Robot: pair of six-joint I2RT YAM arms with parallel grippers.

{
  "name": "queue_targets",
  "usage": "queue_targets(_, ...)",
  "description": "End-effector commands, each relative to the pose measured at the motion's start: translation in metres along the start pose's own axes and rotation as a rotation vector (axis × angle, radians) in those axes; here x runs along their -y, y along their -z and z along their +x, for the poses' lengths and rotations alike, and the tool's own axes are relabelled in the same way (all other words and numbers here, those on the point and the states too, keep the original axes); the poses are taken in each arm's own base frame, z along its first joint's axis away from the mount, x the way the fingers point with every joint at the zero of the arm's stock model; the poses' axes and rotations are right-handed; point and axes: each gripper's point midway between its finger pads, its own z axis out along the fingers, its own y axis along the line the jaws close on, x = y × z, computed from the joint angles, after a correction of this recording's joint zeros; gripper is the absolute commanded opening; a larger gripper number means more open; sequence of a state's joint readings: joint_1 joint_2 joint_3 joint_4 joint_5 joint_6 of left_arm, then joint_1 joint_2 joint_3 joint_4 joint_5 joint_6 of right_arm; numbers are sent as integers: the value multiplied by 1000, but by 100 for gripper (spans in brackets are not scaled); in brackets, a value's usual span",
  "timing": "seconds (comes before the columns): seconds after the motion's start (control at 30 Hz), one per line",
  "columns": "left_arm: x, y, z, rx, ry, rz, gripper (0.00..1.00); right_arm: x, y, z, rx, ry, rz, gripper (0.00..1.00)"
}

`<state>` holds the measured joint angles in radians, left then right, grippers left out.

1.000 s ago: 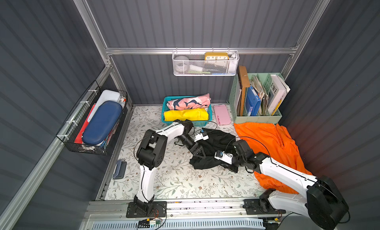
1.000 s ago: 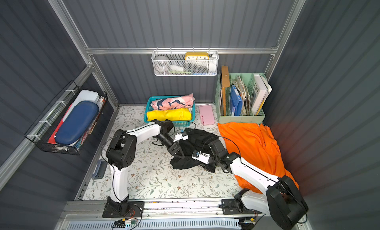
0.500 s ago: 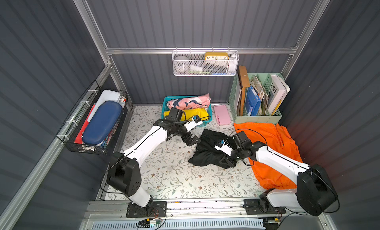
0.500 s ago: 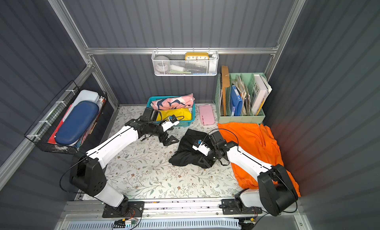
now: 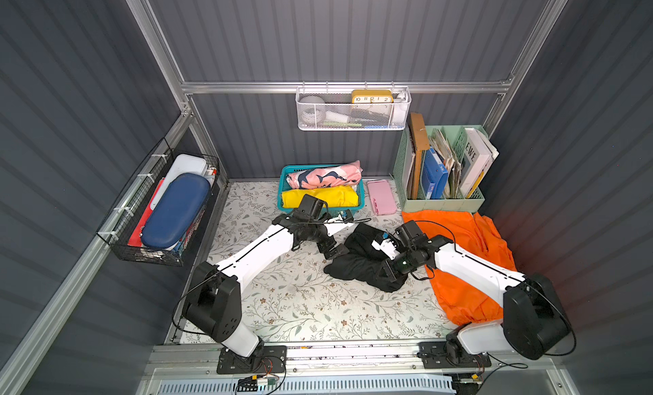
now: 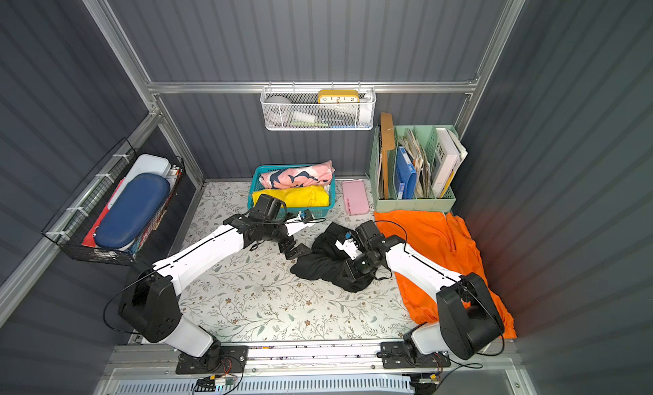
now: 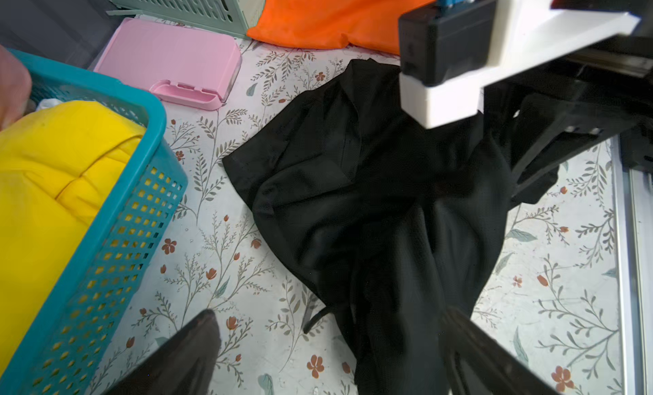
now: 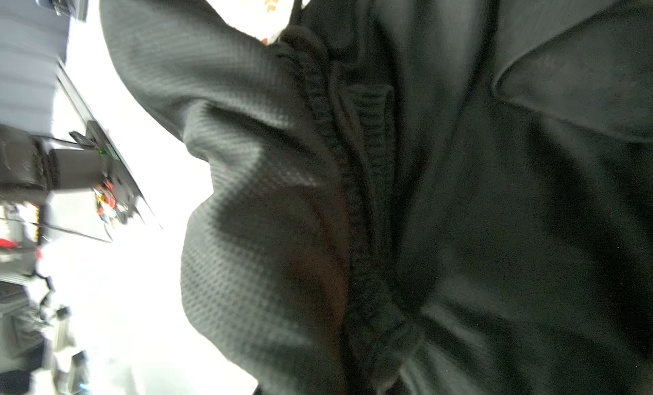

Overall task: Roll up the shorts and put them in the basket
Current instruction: Roll the shorts at the center of the board.

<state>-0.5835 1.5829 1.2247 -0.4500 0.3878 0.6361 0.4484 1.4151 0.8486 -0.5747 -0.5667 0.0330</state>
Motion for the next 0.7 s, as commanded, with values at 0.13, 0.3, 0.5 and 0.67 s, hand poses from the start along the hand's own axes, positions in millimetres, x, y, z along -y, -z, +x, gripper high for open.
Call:
queue_targets(0.13, 40, -4, -20, 80, -220, 23, 100, -4, -18, 15, 10, -260, -121, 0)
queue_targets(0.3, 75, -23, -22, 110, -348, 77, 99, 6, -25, 22, 25, -346, -148, 0)
queue_targets(0.5, 106, -64, 1, 13, -457, 132, 100, 19, -21, 25, 43, -440, -204, 0)
queue_targets(0.67, 113, -84, 13, -13, -526, 123, 100, 20, -17, 30, 7, -459, -235, 0)
